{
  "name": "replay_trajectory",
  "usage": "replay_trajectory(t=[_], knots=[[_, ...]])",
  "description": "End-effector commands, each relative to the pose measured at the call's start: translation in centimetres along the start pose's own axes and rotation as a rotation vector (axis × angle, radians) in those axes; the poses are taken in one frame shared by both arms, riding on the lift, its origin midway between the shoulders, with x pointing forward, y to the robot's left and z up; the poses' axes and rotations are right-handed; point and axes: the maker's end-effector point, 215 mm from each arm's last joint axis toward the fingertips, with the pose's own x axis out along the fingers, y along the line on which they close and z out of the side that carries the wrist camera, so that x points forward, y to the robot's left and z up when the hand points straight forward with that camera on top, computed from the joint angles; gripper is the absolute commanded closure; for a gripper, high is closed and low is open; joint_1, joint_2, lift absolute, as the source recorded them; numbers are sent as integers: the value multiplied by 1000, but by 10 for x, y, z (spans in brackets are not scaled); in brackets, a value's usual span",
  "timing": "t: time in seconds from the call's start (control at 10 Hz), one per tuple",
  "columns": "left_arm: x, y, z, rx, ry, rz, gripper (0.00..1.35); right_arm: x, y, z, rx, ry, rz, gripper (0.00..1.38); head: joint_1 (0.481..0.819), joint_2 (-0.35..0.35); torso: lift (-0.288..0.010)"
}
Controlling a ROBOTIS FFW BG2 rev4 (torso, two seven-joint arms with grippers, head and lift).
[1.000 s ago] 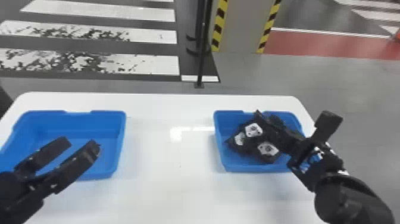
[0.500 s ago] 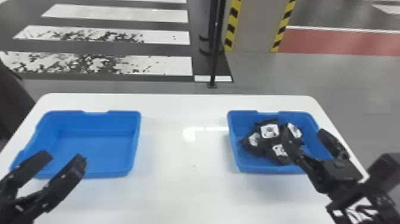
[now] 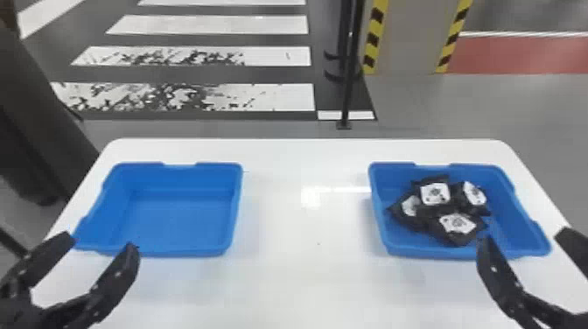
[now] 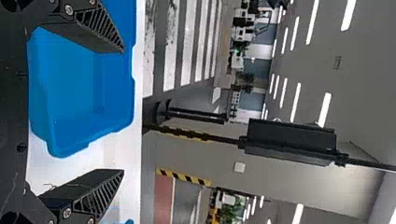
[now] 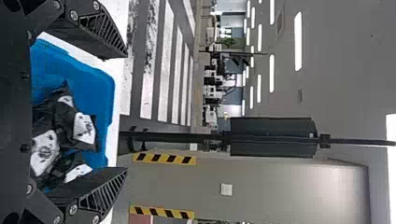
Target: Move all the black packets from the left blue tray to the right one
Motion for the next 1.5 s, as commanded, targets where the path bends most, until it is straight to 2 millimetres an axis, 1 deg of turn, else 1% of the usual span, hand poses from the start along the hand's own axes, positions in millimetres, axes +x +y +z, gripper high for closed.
replay_trajectory(t=[0.0,0.1,0.2,0.3,0.4,0.5,0.8,1.0,1.4], knots=[[-12,15,-2,105,19,47,127,-17,4,-22,-4,63,1,165,695,66,-140],[-12,21,-4,164,36,66,127,-18,4,-30,-3,77,2,165,695,80,-140],[-10,20,-7,187,48,71,127,-14,3,-35,-3,77,0,165,695,101,-140],[-7,13,-15,166,61,68,128,-9,3,-39,8,76,-1,165,695,108,-140],[-4,8,-18,147,63,61,128,-7,7,-40,14,75,7,165,695,101,-140],[-4,8,-17,143,61,60,128,-6,9,-42,23,76,10,165,695,93,-140],[-3,8,-21,128,73,59,128,-4,11,-40,36,68,12,165,695,93,-140],[-3,7,-22,122,73,57,128,-3,15,-40,49,65,22,165,695,95,-140],[-3,5,-27,97,85,53,128,-3,15,-41,56,67,21,165,695,98,-140]])
